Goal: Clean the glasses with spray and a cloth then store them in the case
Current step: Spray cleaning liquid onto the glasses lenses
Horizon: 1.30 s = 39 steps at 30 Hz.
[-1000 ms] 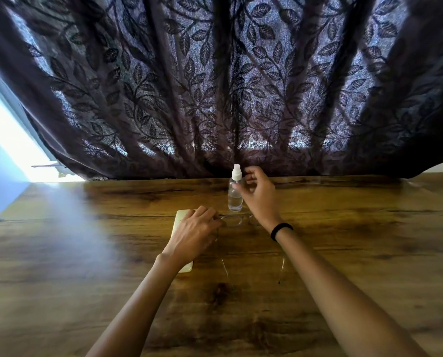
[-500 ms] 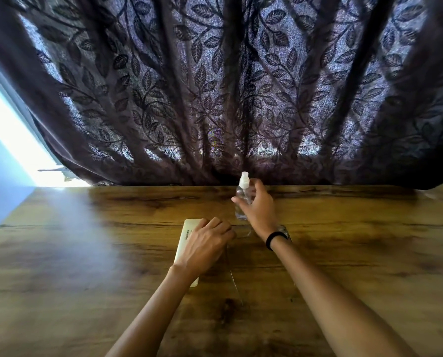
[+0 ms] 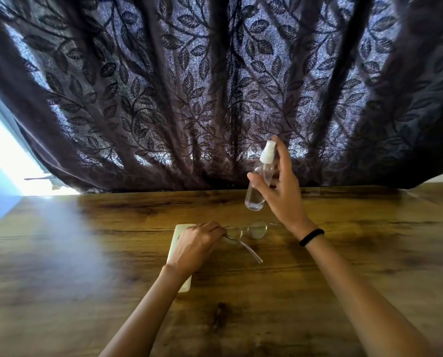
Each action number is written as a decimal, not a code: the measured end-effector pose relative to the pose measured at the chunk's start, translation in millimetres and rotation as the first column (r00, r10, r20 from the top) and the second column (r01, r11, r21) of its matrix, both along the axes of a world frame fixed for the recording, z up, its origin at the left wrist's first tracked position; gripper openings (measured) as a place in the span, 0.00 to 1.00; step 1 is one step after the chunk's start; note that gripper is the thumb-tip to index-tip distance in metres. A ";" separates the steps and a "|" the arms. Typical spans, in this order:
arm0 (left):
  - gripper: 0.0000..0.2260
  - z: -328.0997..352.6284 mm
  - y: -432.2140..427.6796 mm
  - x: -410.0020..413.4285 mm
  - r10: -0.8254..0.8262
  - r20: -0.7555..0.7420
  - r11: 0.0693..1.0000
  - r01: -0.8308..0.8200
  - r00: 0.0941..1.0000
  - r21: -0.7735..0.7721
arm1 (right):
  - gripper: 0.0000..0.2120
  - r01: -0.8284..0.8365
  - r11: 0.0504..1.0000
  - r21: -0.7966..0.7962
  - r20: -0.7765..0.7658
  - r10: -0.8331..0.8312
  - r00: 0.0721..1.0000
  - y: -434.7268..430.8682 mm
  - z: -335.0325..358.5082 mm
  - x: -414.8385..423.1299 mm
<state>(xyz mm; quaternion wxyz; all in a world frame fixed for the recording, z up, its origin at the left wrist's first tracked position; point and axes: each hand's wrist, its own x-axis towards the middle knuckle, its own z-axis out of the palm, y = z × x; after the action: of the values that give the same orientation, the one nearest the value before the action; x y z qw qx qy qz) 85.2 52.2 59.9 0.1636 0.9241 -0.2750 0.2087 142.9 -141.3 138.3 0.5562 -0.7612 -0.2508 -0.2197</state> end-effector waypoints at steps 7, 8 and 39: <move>0.11 -8.0 -1.6 7.1 0.090 -0.078 0.973 -0.104 0.993 -0.208 | 0.37 -0.042 0.999 -0.003 -0.058 0.042 0.997 -30.7 27.1 -19.5; 0.11 -8.9 -1.5 8.5 0.103 -0.073 0.966 -0.117 0.992 -0.232 | 0.36 -0.043 0.999 0.022 -0.063 0.044 0.997 -30.6 28.6 -23.0; 0.07 88.8 9.7 44.8 0.232 0.314 0.921 -0.104 0.921 -0.374 | 0.20 0.402 0.909 -0.106 0.392 -0.334 0.857 -14.9 30.2 -63.9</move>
<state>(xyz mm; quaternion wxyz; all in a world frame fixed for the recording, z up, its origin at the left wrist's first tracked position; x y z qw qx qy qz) 129.9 61.9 148.7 0.2548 0.8479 -0.1767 0.4300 79.0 -156.2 168.5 0.3745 -0.7889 -0.2182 -0.4357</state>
